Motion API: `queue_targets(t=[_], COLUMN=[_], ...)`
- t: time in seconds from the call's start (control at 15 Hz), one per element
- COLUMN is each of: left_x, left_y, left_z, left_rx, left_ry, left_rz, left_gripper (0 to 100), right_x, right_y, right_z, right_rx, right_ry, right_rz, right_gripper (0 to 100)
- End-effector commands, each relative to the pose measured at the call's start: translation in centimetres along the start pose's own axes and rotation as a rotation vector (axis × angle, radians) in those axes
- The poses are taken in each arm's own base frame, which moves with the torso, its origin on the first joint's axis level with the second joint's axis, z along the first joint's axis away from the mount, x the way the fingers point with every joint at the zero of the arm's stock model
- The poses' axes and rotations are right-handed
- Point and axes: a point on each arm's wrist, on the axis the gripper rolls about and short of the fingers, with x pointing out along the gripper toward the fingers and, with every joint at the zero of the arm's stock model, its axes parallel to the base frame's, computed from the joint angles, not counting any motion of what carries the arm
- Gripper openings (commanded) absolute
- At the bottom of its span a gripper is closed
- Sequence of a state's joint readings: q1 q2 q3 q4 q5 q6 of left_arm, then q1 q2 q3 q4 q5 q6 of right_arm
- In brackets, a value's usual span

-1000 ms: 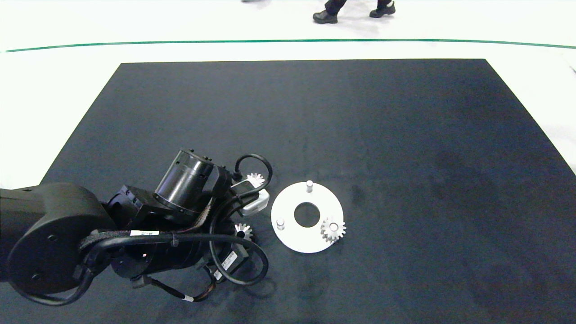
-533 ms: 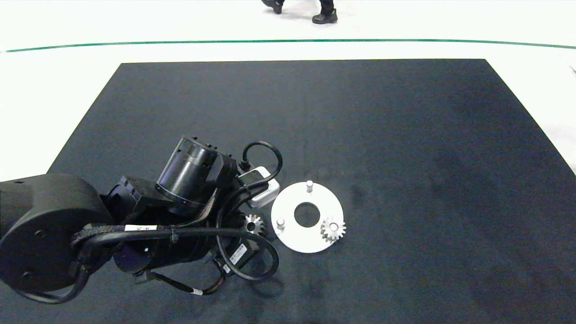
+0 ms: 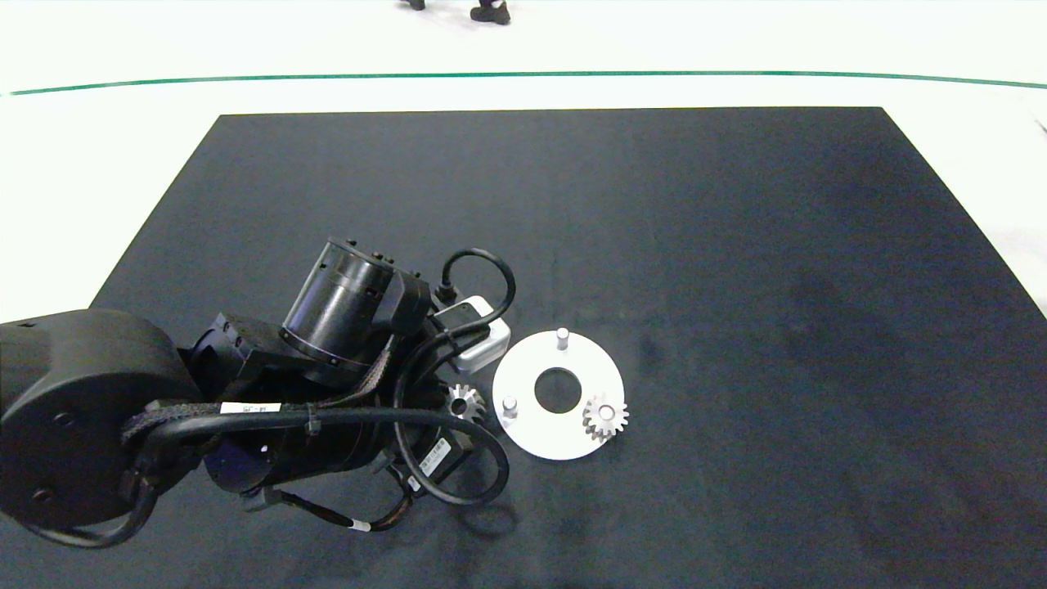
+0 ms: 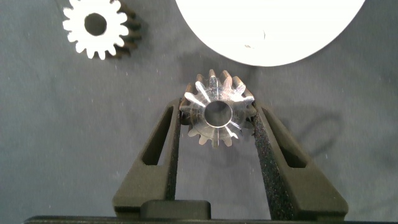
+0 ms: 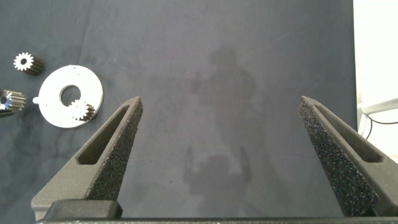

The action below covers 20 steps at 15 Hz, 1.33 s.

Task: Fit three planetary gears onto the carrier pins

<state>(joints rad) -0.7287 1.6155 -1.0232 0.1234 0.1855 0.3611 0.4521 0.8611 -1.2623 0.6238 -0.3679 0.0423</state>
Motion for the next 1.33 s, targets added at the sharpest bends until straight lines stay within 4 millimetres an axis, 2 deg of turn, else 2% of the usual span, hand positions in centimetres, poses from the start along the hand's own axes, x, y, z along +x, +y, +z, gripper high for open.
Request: queue_targets(t=[0.07,0.8,1.33], left_x=[-0.7,-1.4,-1.1], left_y=[0.1,-0.6,-2.2], left_z=[0.0,1.1,3.5], left_rx=[0.002,0.026,0.067], left_ry=[-0.005,-0.036,-0.084], left_rz=[0.002,-0.018,-0.06], left_gripper=[4,4,4], right_x=[0.0,0.0,-0.2], right_y=[0.0,0.0,-0.1], right_z=[0.0,-0.1,-0.1], right_rx=[-0.001,-0.009,-0.009], right_ry=[0.004,0.006,-0.002], right_rz=[-0.002,-0.002,-0.003], right_gripper=[100,100,100])
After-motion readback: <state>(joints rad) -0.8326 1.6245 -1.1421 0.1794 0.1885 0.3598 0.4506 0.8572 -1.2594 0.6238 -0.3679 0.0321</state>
